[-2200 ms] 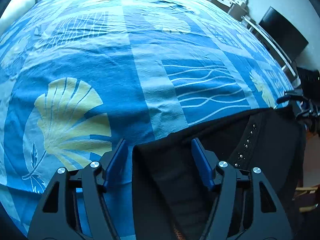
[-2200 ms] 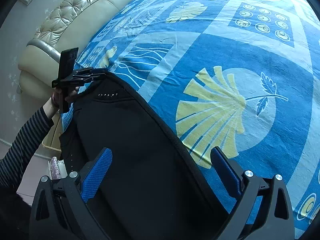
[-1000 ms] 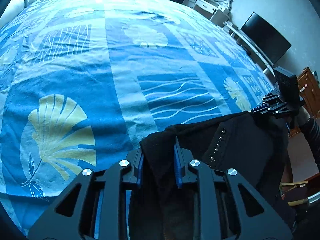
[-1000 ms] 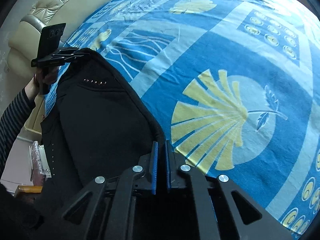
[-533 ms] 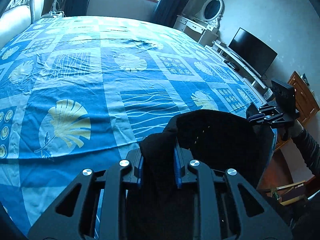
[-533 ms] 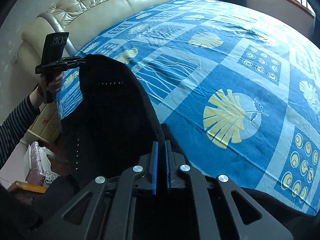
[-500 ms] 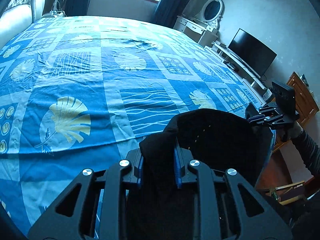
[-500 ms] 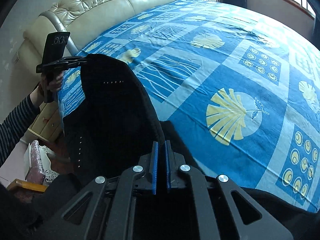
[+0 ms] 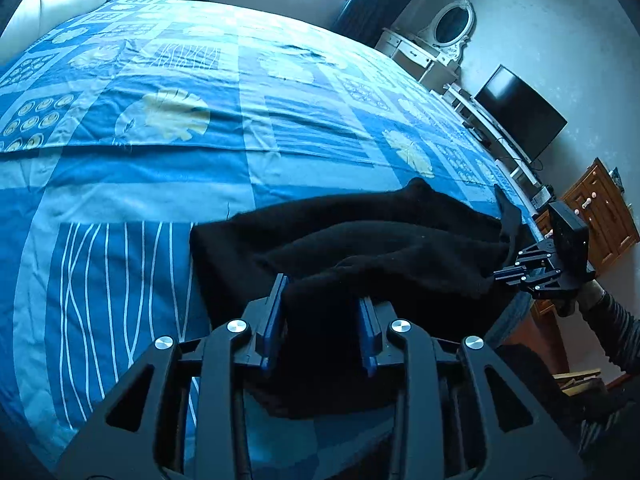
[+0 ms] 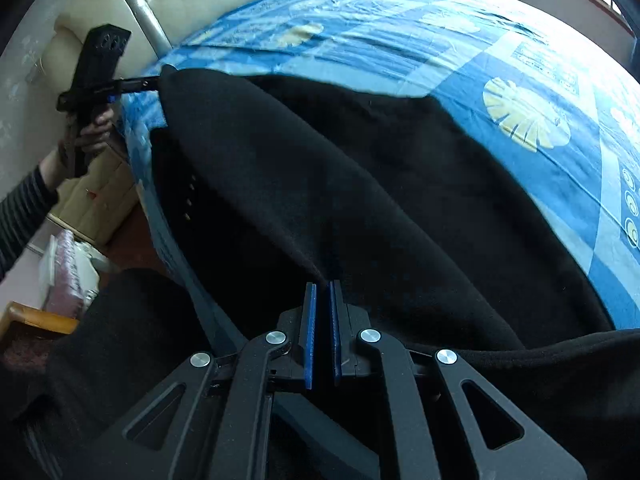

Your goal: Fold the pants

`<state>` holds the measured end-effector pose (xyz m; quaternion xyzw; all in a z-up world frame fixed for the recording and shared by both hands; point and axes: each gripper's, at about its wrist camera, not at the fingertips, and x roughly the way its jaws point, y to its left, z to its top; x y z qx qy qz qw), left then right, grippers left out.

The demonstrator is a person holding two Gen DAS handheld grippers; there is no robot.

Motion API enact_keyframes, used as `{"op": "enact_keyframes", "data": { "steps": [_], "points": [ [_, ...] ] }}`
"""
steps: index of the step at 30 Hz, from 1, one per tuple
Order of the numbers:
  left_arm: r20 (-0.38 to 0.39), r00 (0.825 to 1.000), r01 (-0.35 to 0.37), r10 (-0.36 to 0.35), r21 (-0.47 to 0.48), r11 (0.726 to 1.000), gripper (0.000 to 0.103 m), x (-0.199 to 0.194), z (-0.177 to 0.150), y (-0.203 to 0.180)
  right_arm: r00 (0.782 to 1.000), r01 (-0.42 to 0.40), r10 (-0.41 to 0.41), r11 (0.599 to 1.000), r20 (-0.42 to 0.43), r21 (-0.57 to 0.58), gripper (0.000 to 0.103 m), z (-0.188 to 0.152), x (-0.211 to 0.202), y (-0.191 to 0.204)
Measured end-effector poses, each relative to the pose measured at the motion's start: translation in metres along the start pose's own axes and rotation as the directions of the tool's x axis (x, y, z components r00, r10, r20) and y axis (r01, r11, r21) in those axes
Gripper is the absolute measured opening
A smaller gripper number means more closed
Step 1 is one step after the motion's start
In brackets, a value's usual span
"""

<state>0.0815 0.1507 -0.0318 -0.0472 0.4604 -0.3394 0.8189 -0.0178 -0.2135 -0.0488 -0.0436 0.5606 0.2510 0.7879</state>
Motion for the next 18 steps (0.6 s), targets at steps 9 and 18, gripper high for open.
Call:
{"op": "enact_keyframes", "data": {
  "steps": [9, 18],
  "points": [
    [-0.061, 0.992, -0.119, 0.112, -0.127, 0.985, 0.055, -0.016, -0.047, 0.017, 0.997, -0.034, 0.024, 0.988, 0.069, 0.150, 0.032, -0.023, -0.020, 0.006],
    [0.079, 0.996, 0.071, -0.041, -0.421, 0.904, 0.055, -0.034, -0.075, -0.018, 0.930, -0.335, 0.174, 0.768, 0.325, 0.545, 0.054, -0.076, -0.050, -0.042]
  ]
}}
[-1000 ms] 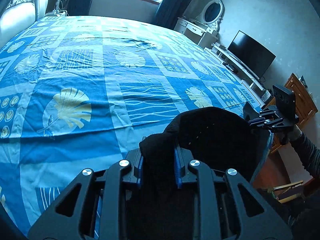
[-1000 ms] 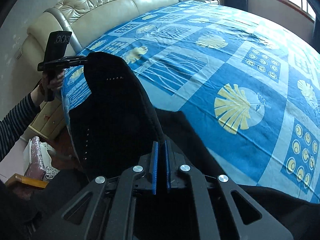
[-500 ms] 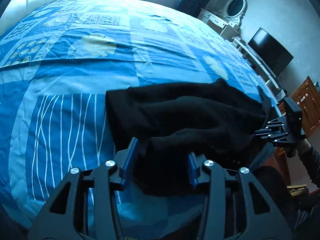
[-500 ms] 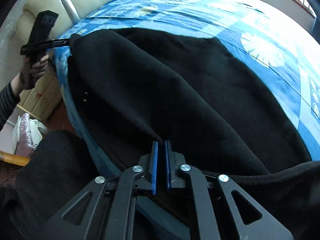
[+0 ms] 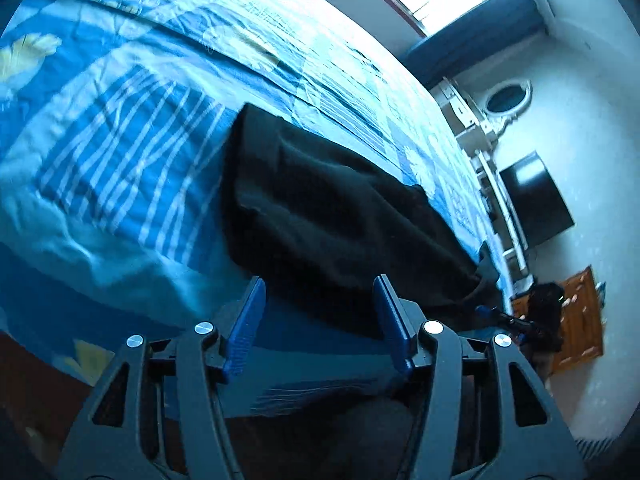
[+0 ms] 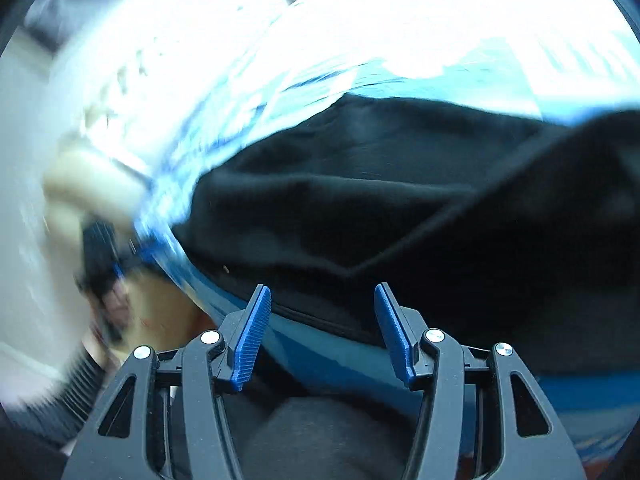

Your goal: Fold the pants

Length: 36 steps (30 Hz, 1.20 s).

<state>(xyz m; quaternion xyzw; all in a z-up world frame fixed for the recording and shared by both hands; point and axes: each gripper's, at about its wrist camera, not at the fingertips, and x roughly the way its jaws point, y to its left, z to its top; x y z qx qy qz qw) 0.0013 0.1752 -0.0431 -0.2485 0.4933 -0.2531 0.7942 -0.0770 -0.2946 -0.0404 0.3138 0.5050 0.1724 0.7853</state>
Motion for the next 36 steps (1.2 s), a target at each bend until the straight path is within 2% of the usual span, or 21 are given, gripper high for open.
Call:
{"op": "enact_keyframes", "data": {
  "steps": [3, 10, 16, 19, 22, 24, 25, 26, 27, 28, 29, 32, 36],
  "points": [
    [0.008, 1.000, 0.004, -0.003, -0.073, 0.997, 0.055, 0.012, -0.003, -0.008, 0.997, -0.080, 0.075, 0.985, 0.037, 0.153, 0.054, -0.005, -0.001, -0.025],
    [0.043, 0.996, -0.073, 0.080, -0.137, 0.988, 0.055, 0.030, 0.004, -0.017, 0.994, -0.109, 0.098, 0.962, 0.055, 0.249, 0.054, -0.009, 0.009, -0.040],
    [0.029, 0.985, -0.164, 0.170, -0.135, 0.977, 0.055, 0.034, -0.004, -0.021, 0.997, -0.068, 0.051, 0.955, 0.065, 0.287, 0.054, -0.006, 0.011, -0.039],
    [0.034, 0.978, -0.199, 0.205, -0.137, 0.970, 0.055, 0.032, -0.006, -0.020, 0.994, -0.080, 0.053, 0.943, 0.091, 0.322, 0.054, -0.003, 0.010, -0.044],
    [0.022, 0.975, -0.215, 0.222, -0.171, 0.961, 0.057, 0.035, -0.001, -0.013, 0.995, -0.040, 0.004, 0.934, 0.101, 0.356, 0.054, 0.002, 0.014, -0.046],
    [0.015, 0.976, -0.208, 0.216, -0.200, 0.957, 0.057, 0.039, 0.003, -0.009, 0.994, -0.005, -0.036, 0.930, 0.105, 0.368, 0.045, 0.004, 0.015, -0.045],
    [0.012, 0.975, -0.213, 0.220, -0.209, 0.954, 0.055, 0.041, 0.004, -0.008, 0.993, 0.024, -0.064, 0.931, 0.098, 0.364, 0.031, 0.006, 0.016, -0.043],
    [0.011, 0.971, -0.230, 0.237, -0.207, 0.951, 0.043, 0.041, 0.005, -0.009, 0.993, 0.028, -0.068, 0.932, 0.099, 0.363, 0.017, 0.006, 0.015, -0.044],
    [0.010, 0.961, -0.270, 0.277, -0.195, 0.943, 0.023, 0.040, 0.006, -0.011, 0.992, 0.031, -0.073, 0.932, 0.103, 0.362, 0.015, 0.006, 0.013, -0.042],
    [0.007, 0.949, -0.309, 0.316, -0.181, 0.934, 0.015, 0.039, 0.007, -0.012, 0.991, 0.028, -0.072, 0.934, 0.111, 0.357, 0.013, 0.004, 0.007, -0.043],
    [0.003, 0.945, -0.321, 0.326, -0.174, 0.931, 0.013, 0.038, 0.007, -0.012, 0.990, 0.025, -0.071, 0.939, 0.121, 0.344, 0.012, 0.003, 0.002, -0.038],
    [-0.001, 0.950, -0.306, 0.312, -0.196, 0.932, 0.011, 0.032, 0.005, -0.005, 0.989, -0.001, -0.047, 0.948, 0.144, 0.317, 0.011, -0.006, -0.015, -0.026],
    [-0.017, 0.953, -0.299, 0.302, -0.195, 0.934, 0.011, 0.032, -0.001, 0.006, 0.994, 0.012, -0.045, 0.949, 0.098, 0.315, 0.011, -0.026, -0.013, -0.031]
  ]
}}
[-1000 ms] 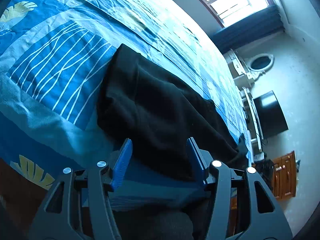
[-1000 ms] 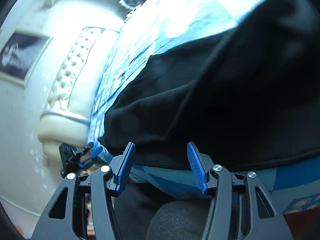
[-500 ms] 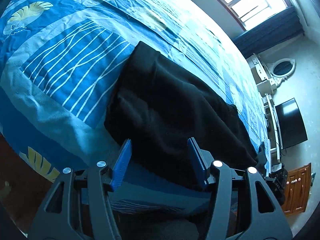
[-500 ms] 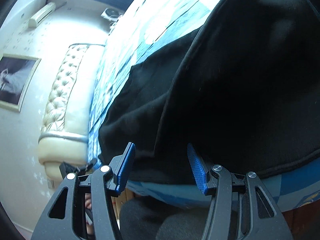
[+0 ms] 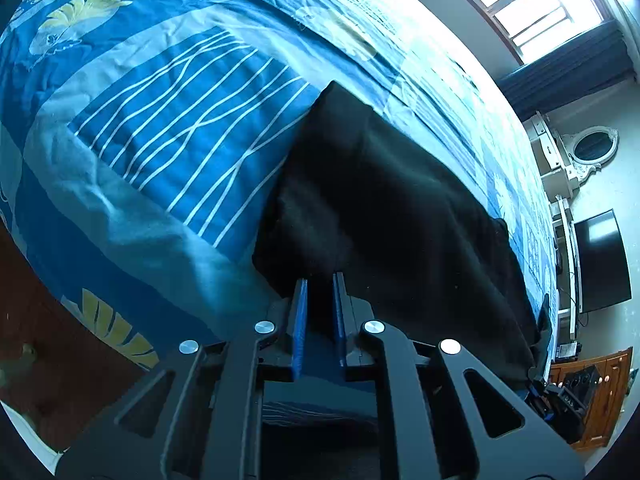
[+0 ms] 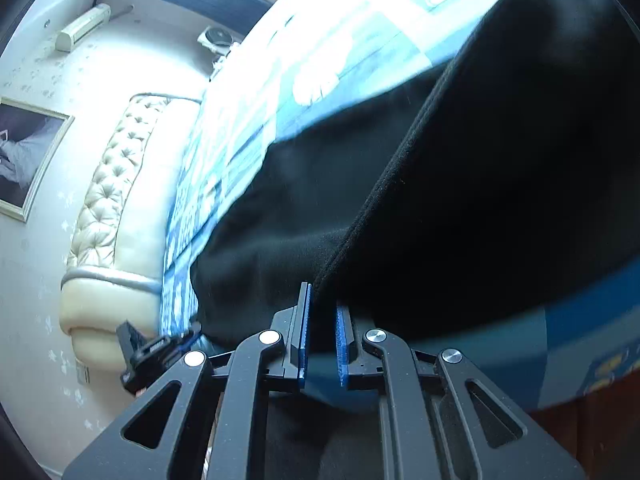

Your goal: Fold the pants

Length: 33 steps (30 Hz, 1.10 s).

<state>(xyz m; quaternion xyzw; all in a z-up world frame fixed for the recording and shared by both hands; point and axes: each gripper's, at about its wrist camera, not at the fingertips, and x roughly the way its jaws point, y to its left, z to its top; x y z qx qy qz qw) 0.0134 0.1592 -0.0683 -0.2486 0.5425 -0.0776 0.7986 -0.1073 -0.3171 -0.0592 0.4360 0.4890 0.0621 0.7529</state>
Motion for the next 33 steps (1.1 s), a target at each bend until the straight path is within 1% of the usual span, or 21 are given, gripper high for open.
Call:
{"op": "enact_keyframes", "data": {
  "steps": [2, 4, 9, 11, 13, 15, 16, 17, 19, 21, 22, 23, 24, 25, 26, 27, 28, 29, 31, 32, 33],
  "points": [
    [-0.004, 1.000, 0.013, -0.013, -0.005, 1.000, 0.011, 0.002, -0.002, 0.006, 0.999, 0.032, -0.032, 0.999, -0.015, 0.002, 0.011, -0.003, 0.009, -0.013],
    [-0.005, 1.000, 0.025, -0.025, -0.012, 1.000, 0.011, 0.002, -0.004, 0.008, 0.999, 0.036, -0.036, 0.999, -0.016, 0.017, 0.011, -0.005, 0.016, -0.023],
    [-0.010, 1.000, 0.025, -0.025, 0.001, 1.000, 0.012, 0.000, -0.006, 0.008, 0.999, 0.044, -0.045, 0.998, -0.023, -0.038, 0.011, -0.007, 0.011, -0.019],
    [-0.008, 1.000, 0.016, -0.016, 0.022, 1.000, 0.013, -0.003, -0.009, 0.006, 0.998, 0.046, -0.047, 0.998, -0.044, -0.041, 0.017, -0.005, 0.002, -0.019],
    [-0.007, 1.000, -0.005, 0.006, 0.068, 0.998, 0.013, -0.009, -0.013, 0.001, 0.996, 0.066, -0.069, 0.996, -0.049, -0.060, 0.019, 0.000, -0.009, -0.017],
    [0.000, 0.999, -0.038, 0.038, 0.125, 0.991, 0.013, -0.017, -0.019, -0.005, 0.992, 0.120, -0.122, 0.988, -0.014, -0.102, 0.020, 0.009, -0.034, -0.018],
    [0.013, 0.999, -0.054, 0.053, 0.156, 0.986, 0.013, -0.024, -0.023, -0.010, 0.990, 0.140, -0.138, 0.984, 0.021, -0.110, 0.022, 0.018, -0.050, -0.019],
    [0.030, 0.998, -0.062, 0.057, 0.183, 0.981, 0.014, -0.030, -0.026, -0.016, 0.987, 0.158, -0.153, 0.982, 0.052, -0.108, 0.032, 0.027, -0.062, -0.018],
    [0.078, 0.995, -0.084, 0.067, 0.239, 0.967, 0.027, -0.041, -0.028, -0.032, 0.973, 0.197, -0.185, 0.977, 0.136, -0.082, 0.043, 0.057, -0.092, -0.025],
    [0.135, 0.988, -0.114, 0.078, 0.288, 0.951, 0.052, -0.047, -0.028, -0.050, 0.940, 0.266, -0.252, 0.963, 0.230, -0.034, 0.055, 0.102, -0.122, -0.036],
    [0.162, 0.984, -0.128, 0.080, 0.312, 0.941, 0.058, -0.046, -0.026, -0.061, 0.921, 0.310, -0.295, 0.951, 0.255, -0.018, 0.061, 0.127, -0.130, -0.042],
    [0.178, 0.981, -0.134, 0.078, 0.331, 0.934, 0.066, -0.043, -0.024, -0.072, 0.898, 0.346, -0.334, 0.938, 0.287, 0.008, 0.061, 0.146, -0.136, -0.048],
    [0.186, 0.979, -0.146, 0.085, 0.342, 0.928, 0.068, -0.038, -0.022, -0.081, 0.866, 0.398, -0.392, 0.916, 0.310, 0.046, 0.061, 0.171, -0.140, -0.057],
    [0.192, 0.976, -0.160, 0.097, 0.342, 0.926, 0.068, -0.031, -0.019, -0.088, 0.848, 0.431, -0.431, 0.899, 0.310, 0.070, 0.061, 0.191, -0.140, -0.065],
    [0.196, 0.976, -0.160, 0.097, 0.338, 0.927, 0.068, -0.023, -0.017, -0.094, 0.820, 0.476, -0.484, 0.873, 0.307, 0.105, 0.061, 0.215, -0.137, -0.075],
    [0.198, 0.975, -0.168, 0.104, 0.338, 0.926, 0.068, -0.015, -0.016, -0.100, 0.779, 0.526, -0.544, 0.838, 0.311, 0.149, 0.061, 0.236, -0.134, -0.084],
    [0.195, 0.974, -0.179, 0.117, 0.339, 0.924, 0.068, -0.007, -0.017, -0.106, 0.757, 0.556, -0.580, 0.813, 0.301, 0.170, 0.061, 0.251, -0.130, -0.092],
    [0.185, 0.974, -0.185, 0.127, 0.337, 0.923, 0.068, 0.000, -0.017, -0.109, 0.723, 0.609, -0.636, 0.771, 0.271, 0.184, 0.061, 0.272, -0.119, -0.101],
    [0.157, 0.978, -0.180, 0.134, 0.324, 0.929, 0.068, 0.014, -0.019, -0.116, 0.673, 0.664, -0.700, 0.714, 0.239, 0.222, 0.061, 0.296, -0.106, -0.118],
    [0.142, 0.980, -0.175, 0.136, 0.311, 0.934, 0.069, 0.020, -0.020, -0.117, 0.657, 0.682, -0.721, 0.693, 0.219, 0.235, 0.061, 0.304, -0.100, -0.126],
    [0.128, 0.982, -0.170, 0.137, 0.298, 0.939, 0.069, 0.025, -0.020, -0.118, 0.647, 0.694, -0.736, 0.677, 0.199, 0.246, 0.061, 0.307, -0.095, -0.135]
  ]
}}
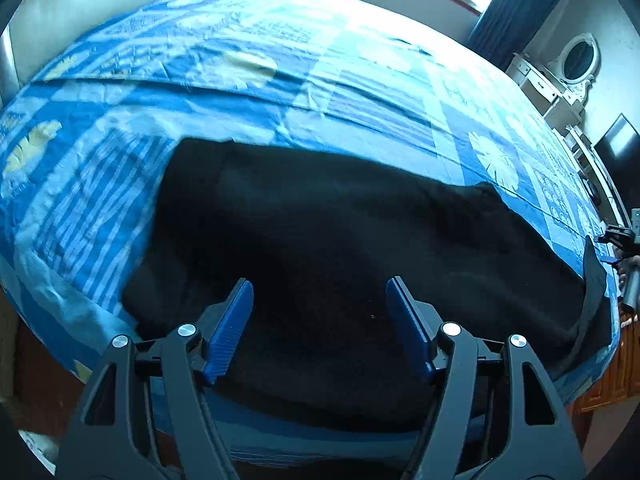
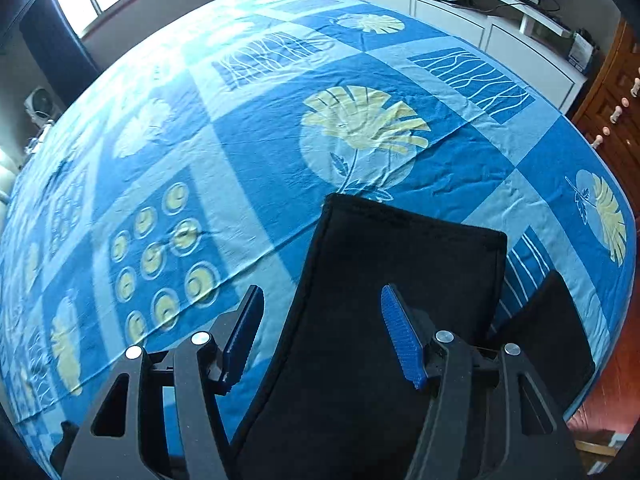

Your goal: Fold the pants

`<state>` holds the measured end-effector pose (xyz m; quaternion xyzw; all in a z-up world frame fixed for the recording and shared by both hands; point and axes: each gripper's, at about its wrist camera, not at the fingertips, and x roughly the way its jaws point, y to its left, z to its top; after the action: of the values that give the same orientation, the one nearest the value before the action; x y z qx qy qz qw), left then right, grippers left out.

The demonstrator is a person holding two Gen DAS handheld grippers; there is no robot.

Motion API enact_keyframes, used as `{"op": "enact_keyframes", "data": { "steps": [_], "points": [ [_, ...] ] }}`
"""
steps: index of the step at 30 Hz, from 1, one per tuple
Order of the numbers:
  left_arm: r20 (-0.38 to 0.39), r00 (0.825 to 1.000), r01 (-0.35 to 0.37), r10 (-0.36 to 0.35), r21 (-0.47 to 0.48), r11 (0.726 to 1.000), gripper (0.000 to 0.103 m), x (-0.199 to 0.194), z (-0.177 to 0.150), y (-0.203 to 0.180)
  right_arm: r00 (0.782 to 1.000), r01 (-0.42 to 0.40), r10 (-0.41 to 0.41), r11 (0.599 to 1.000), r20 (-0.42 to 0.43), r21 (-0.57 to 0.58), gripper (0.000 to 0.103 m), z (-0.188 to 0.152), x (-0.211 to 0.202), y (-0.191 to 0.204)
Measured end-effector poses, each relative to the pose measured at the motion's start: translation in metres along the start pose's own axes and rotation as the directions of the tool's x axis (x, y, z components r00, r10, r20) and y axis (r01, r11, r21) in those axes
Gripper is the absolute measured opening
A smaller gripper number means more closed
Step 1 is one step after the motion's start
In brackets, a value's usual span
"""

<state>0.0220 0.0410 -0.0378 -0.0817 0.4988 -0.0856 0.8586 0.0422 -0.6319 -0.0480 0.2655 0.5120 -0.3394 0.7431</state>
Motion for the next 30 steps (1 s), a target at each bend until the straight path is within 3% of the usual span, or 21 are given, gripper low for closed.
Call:
{"op": "enact_keyframes", "data": {
  "steps": [3, 5, 6, 8, 11, 15, 20, 24, 30],
  "points": [
    [-0.015, 1.000, 0.001, -0.002, -0.047, 0.999, 0.073, 0.009, -0.004, -0.002, 0.998, 0.058, -0.058, 0.998, -0.031, 0.004, 0.060, 0.001, 0.029, -0.001],
    [-0.009, 1.000, -0.002, 0.001, -0.057, 0.998, 0.075, 0.010, -0.005, -0.003, 0.996, 0.089, -0.089, 0.996, -0.016, -0.010, 0.043, 0.000, 0.031, -0.002],
    [-0.008, 1.000, -0.006, 0.006, -0.057, 0.998, 0.076, 0.010, -0.006, -0.004, 0.998, 0.068, -0.068, 0.998, -0.006, -0.008, 0.036, 0.002, 0.027, -0.004],
    [-0.008, 1.000, -0.012, 0.012, -0.055, 0.998, 0.077, 0.011, -0.007, -0.005, 1.000, -0.016, 0.016, 1.000, 0.003, 0.005, 0.010, 0.002, 0.017, -0.014],
    [-0.011, 1.000, -0.028, 0.027, -0.044, 0.999, 0.078, 0.012, -0.010, -0.007, 0.988, -0.132, 0.129, 0.991, 0.087, 0.029, 0.009, -0.003, -0.015, -0.037],
    [-0.012, 0.999, -0.038, 0.038, -0.037, 0.999, 0.079, 0.011, -0.012, -0.009, 0.935, -0.304, 0.288, 0.951, 0.207, 0.049, 0.008, -0.022, -0.067, -0.092],
    [-0.011, 0.999, -0.042, 0.042, -0.045, 0.998, 0.080, 0.010, -0.015, -0.010, 0.878, -0.417, 0.369, 0.902, 0.306, 0.108, 0.008, -0.058, -0.104, -0.170],
    [-0.012, 0.999, -0.053, 0.052, -0.053, 0.997, 0.081, 0.010, -0.017, -0.011, 0.849, -0.488, 0.416, 0.853, 0.326, 0.183, 0.008, -0.093, -0.097, -0.228],
    [-0.007, 0.997, -0.083, 0.083, -0.029, 0.996, 0.085, 0.014, -0.019, -0.019, 0.860, -0.498, 0.425, 0.819, 0.281, 0.284, 0.008, -0.136, -0.050, -0.269]
  ]
}}
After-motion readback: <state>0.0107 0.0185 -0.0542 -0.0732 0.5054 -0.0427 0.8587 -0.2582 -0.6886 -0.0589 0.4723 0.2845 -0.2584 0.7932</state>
